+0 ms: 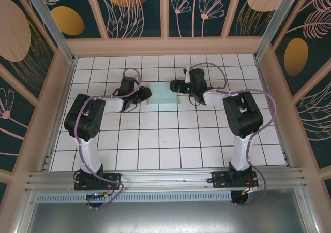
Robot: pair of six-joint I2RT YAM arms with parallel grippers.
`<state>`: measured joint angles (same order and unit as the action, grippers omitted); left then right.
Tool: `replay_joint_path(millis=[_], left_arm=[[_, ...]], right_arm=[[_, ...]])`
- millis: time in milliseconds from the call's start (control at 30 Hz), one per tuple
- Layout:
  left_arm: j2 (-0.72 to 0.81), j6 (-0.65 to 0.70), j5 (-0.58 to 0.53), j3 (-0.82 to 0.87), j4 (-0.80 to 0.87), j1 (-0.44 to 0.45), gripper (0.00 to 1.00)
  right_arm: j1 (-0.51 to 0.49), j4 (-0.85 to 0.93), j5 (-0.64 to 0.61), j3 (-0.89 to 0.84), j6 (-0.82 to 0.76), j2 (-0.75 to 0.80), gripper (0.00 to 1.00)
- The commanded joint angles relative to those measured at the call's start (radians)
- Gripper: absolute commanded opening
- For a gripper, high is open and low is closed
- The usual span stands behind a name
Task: Fold the paper box
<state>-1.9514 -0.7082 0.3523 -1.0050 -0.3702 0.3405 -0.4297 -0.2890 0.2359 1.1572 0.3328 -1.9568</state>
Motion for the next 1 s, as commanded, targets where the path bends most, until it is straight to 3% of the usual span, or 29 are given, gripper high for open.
replay_joint_path(millis=[0, 333, 700, 967], left_arm=[[-0.014, 0.009, 0.053, 0.027, 0.010, -0.009, 0.19], [-0.009, -0.027, 0.119, 0.091, -0.066, -0.050, 0.12], [-0.059, -0.157, 0.238, 0.164, -0.282, -0.107, 0.03], [-0.087, -0.165, 0.268, 0.158, -0.302, -0.116, 0.03]], right_arm=[[0.005, -0.016, 0.020, -0.006, 0.021, 0.028, 0.78], [0.005, -0.038, 0.062, -0.002, 0.054, 0.017, 0.78], [0.005, -0.089, 0.164, -0.050, 0.186, 0.010, 0.78], [0.005, -0.176, 0.260, -0.065, 0.280, -0.015, 0.78]])
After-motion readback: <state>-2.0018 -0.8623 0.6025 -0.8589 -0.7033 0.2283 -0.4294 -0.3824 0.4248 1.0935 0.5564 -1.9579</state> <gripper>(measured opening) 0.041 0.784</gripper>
